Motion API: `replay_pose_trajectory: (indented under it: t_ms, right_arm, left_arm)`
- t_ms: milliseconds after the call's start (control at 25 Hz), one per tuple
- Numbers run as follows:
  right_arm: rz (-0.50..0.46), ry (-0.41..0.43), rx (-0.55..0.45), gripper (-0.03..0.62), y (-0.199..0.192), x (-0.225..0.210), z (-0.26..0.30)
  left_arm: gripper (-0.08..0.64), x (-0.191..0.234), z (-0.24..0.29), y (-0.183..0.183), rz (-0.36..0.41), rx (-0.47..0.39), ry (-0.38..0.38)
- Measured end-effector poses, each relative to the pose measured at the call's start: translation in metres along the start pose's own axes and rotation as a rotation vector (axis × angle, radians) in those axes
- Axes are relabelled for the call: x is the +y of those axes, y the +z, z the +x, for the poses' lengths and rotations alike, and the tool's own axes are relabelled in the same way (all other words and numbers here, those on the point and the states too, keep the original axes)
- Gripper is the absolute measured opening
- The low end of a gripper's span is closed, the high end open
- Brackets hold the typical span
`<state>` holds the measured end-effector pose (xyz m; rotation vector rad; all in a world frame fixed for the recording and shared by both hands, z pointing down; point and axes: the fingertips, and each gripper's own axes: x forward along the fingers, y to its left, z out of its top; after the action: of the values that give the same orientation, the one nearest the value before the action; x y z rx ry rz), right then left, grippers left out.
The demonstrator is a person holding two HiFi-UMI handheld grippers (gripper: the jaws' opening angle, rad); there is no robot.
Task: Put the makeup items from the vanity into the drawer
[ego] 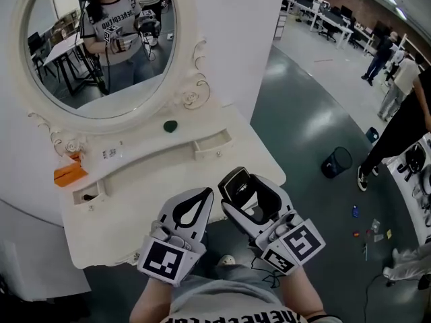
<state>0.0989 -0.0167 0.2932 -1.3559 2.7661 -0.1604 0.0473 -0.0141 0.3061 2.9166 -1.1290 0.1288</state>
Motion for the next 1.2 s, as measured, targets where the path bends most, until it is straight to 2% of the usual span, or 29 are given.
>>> replay_pose_trajectory:
  t_ms: [640,920,1200]
  right_arm:
    - [0.021,0.070,0.008,0.342,-0.001,-0.046,-0.017]
    - [0.033,0.065,0.006,0.342,-0.004,-0.053,-0.016]
    - [0.039,0.027,0.019,0.342,-0.009,-0.067,-0.009]
  left_arm:
    - [0.015,-0.025,0.039,-0.002,-0.004,0.024,0.076]
    - [0.015,-0.024,0.043,-0.005,-0.008,0.040,0.076]
    - [0.015,-0.017,0.057,-0.009,-0.014,0.042,0.044]
